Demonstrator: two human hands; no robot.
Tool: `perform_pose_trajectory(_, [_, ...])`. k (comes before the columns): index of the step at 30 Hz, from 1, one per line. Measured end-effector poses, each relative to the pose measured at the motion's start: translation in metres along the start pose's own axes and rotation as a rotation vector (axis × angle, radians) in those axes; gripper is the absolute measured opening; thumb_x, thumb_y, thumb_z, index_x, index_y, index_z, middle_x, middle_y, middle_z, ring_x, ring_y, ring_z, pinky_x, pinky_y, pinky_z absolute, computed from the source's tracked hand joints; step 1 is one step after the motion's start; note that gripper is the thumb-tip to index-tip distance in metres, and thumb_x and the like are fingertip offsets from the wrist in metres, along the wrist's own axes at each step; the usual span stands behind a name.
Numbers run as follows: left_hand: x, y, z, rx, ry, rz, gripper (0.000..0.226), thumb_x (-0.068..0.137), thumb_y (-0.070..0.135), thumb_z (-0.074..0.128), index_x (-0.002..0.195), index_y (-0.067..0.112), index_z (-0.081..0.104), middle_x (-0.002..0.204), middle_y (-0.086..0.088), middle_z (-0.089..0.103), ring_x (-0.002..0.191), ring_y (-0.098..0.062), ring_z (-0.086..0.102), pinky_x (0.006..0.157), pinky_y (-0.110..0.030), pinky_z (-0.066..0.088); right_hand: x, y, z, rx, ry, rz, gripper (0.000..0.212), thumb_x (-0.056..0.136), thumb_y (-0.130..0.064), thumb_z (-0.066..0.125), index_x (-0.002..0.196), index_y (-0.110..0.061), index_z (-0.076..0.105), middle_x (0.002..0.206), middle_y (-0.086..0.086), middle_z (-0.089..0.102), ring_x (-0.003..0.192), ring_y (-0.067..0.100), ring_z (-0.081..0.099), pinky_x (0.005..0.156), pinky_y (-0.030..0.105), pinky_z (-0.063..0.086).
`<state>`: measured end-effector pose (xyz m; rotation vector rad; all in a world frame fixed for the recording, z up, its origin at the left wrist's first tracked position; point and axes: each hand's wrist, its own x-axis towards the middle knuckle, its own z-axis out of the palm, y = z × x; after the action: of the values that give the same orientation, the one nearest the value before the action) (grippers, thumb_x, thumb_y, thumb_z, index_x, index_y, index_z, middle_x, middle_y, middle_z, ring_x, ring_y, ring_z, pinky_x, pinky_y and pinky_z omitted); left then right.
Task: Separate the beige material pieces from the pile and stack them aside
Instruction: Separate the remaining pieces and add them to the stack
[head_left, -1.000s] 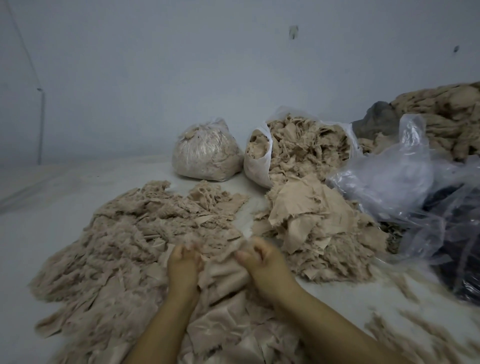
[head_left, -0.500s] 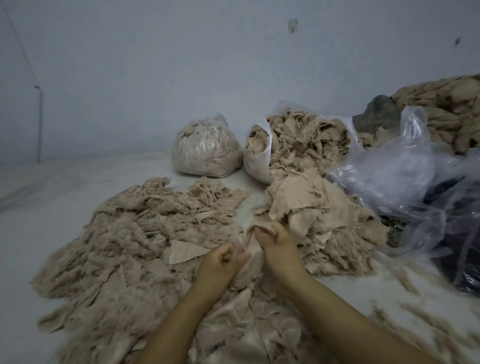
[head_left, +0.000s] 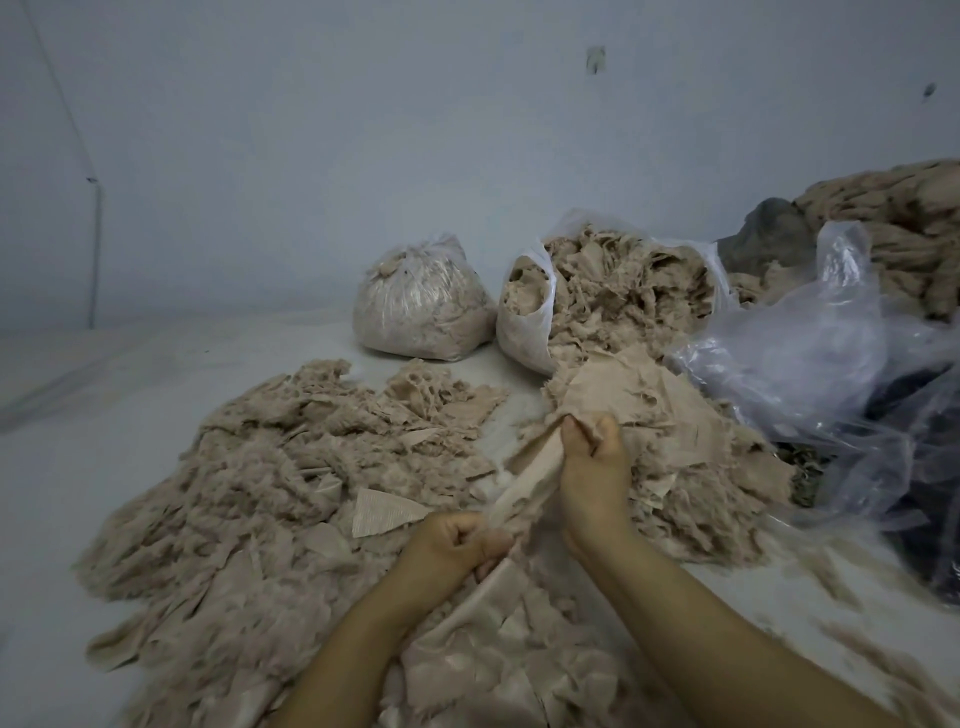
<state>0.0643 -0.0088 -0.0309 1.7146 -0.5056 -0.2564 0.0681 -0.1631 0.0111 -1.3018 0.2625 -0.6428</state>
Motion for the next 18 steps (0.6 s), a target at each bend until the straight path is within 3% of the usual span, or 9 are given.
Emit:
perform_pose_trajectory(2, [-0.001, -0.002, -0.003, 0.006, 0.029, -0.001, 0.041, 0.086, 0.014, 0.065, 0.046, 0.020, 0.055, 0.043, 0.007, 0.049, 0.039, -0.003, 0.040, 0.045, -0.015, 0.034, 0.015, -0.018, -0.005, 0.011, 0.036, -0.060, 0.023, 0.098, -0.015, 0.050, 0.076, -0.019, 0.047, 0.066, -0.003, 0.051, 0.047, 0.000, 0.044, 0.044, 0.015, 0.036])
perform_pose_trajectory(5, [-0.001, -0.002, -0.005, -0.096, 0.117, 0.018, 0.034, 0.079, 0.030, 0.065, 0.051, 0.014, 0.054, 0.046, 0.002, 0.050, 0.042, -0.007, 0.042, 0.046, -0.017, 0.035, 0.031, -0.044, -0.011, -0.074, -0.147, 0.000, 0.012, 0.095, -0.015, 0.056, 0.083, -0.015, 0.056, 0.075, 0.001, 0.060, 0.063, 0.010, 0.055, 0.054, 0.021, 0.047])
perform_pose_trajectory(9, [0.001, -0.002, 0.002, -0.250, 0.030, -0.034, 0.040, 0.074, 0.046, 0.073, 0.077, 0.007, 0.063, 0.071, -0.004, 0.066, 0.061, -0.011, 0.061, 0.055, -0.018, 0.046, 0.028, -0.048, -0.012, -0.026, -0.306, 0.095, 0.009, 0.096, -0.011, 0.055, 0.088, -0.008, 0.054, 0.074, 0.005, 0.056, 0.064, 0.015, 0.055, 0.053, 0.026, 0.048])
perform_pose_trajectory(12, [-0.001, 0.002, 0.008, -0.422, -0.051, -0.067, 0.063, 0.060, 0.048, 0.083, 0.105, 0.008, 0.063, 0.092, -0.007, 0.071, 0.078, -0.018, 0.068, 0.057, -0.022, 0.052, 0.023, -0.048, -0.010, 0.025, -0.363, 0.151, 0.007, 0.097, -0.012, 0.053, 0.092, -0.007, 0.054, 0.073, 0.003, 0.059, 0.057, 0.011, 0.060, 0.051, 0.027, 0.051])
perform_pose_trajectory(14, [-0.001, 0.003, 0.008, -0.514, -0.048, -0.051, 0.074, 0.052, 0.042, 0.088, 0.111, 0.007, 0.063, 0.105, -0.012, 0.070, 0.088, -0.025, 0.068, 0.064, -0.027, 0.056, 0.018, -0.043, -0.008, -0.016, -0.422, 0.169, 0.009, 0.097, -0.014, 0.053, 0.089, -0.010, 0.055, 0.074, 0.003, 0.062, 0.059, 0.012, 0.061, 0.056, 0.030, 0.052])
perform_pose_trajectory(15, [-0.001, 0.003, 0.009, -0.504, -0.015, -0.037, 0.067, 0.051, 0.039, 0.090, 0.105, 0.006, 0.067, 0.102, -0.014, 0.071, 0.086, -0.024, 0.069, 0.065, -0.028, 0.056, 0.014, -0.039, -0.006, -0.041, -0.453, 0.178, 0.009, 0.097, -0.014, 0.053, 0.088, -0.011, 0.056, 0.073, 0.002, 0.063, 0.060, 0.011, 0.061, 0.058, 0.030, 0.053])
perform_pose_trajectory(18, [-0.002, 0.004, 0.013, -0.403, 0.071, -0.029, 0.019, 0.064, 0.023, 0.084, 0.066, 0.008, 0.072, 0.059, -0.009, 0.065, 0.047, -0.013, 0.058, 0.044, -0.020, 0.045, 0.006, -0.033, 0.000, -0.078, -0.433, 0.158, 0.010, 0.097, -0.014, 0.053, 0.088, -0.012, 0.056, 0.071, 0.001, 0.065, 0.059, 0.012, 0.062, 0.054, 0.027, 0.051])
